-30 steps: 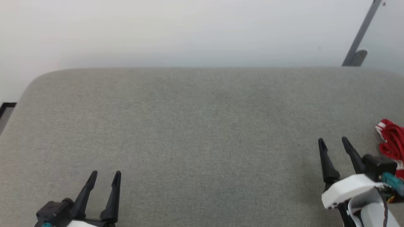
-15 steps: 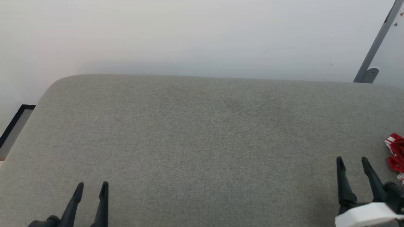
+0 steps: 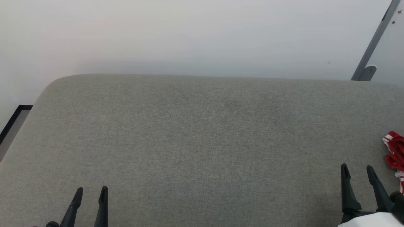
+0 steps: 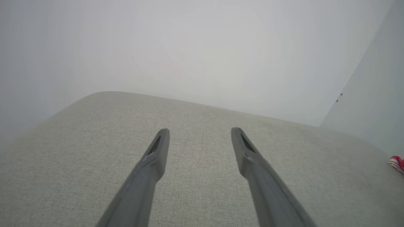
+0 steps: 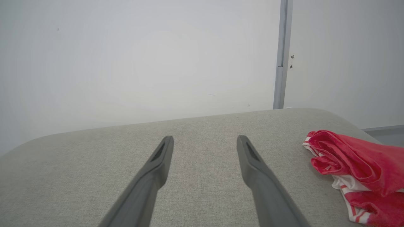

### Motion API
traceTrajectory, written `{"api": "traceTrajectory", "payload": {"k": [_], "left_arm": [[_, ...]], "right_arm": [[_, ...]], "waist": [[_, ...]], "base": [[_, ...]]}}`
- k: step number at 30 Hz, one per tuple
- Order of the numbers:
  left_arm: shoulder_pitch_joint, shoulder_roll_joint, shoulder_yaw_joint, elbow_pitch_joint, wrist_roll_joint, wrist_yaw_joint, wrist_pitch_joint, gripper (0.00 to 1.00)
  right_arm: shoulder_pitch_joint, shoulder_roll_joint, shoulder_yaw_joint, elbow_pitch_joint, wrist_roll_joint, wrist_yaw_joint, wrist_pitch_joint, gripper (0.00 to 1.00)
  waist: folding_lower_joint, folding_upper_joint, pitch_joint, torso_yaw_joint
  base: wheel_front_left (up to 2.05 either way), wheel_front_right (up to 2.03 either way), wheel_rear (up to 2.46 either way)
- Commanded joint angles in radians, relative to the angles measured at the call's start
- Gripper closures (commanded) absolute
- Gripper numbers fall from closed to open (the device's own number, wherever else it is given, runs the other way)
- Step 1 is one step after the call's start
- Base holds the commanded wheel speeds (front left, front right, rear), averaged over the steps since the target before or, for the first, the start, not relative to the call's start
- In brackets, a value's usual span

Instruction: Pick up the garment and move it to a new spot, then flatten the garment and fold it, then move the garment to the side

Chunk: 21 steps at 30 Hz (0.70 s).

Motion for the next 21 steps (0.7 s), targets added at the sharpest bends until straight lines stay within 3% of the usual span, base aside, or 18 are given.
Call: {"api": "traceTrajectory", "payload": {"k": [1, 15, 16, 21], "left_arm": [[-0.002, 0.0, 0.001, 0.002, -0.004, 0.003, -0.005, 0.0], [-0.011, -0.004, 0.001, 0.026, -0.004, 0.003, -0.005, 0.0], [-0.002, -0.003, -0.003, 0.028, -0.003, 0.0, 0.001, 1.0], [-0.012, -0.017, -0.004, 0.052, -0.057, 0.001, 0.015, 1.0]], "right_arm": [[-0.001, 0.003, 0.001, -0.006, -0.003, 0.0, 0.003, 0.0], [-0.006, 0.015, 0.001, -0.027, -0.001, 0.0, 0.005, 0.0], [0.0, 0.013, 0.0, -0.02, 0.0, 0.0, 0.004, 1.0], [-0.011, 0.016, -0.003, 0.013, 0.058, 0.0, 0.022, 1.0]], "waist": [[0.0, -0.0001, 0.001, -0.002], [0.0, -0.0001, 0.012, -0.008], [0.0, -0.0001, 0.011, -0.008], [0.0, -0.0001, 0.012, -0.01]], "base": [[0.0, 0.0, 0.0], [0.0, 0.0, 0.0], [0.0, 0.0, 0.0], [0.0, 0.0, 0.0]]}}
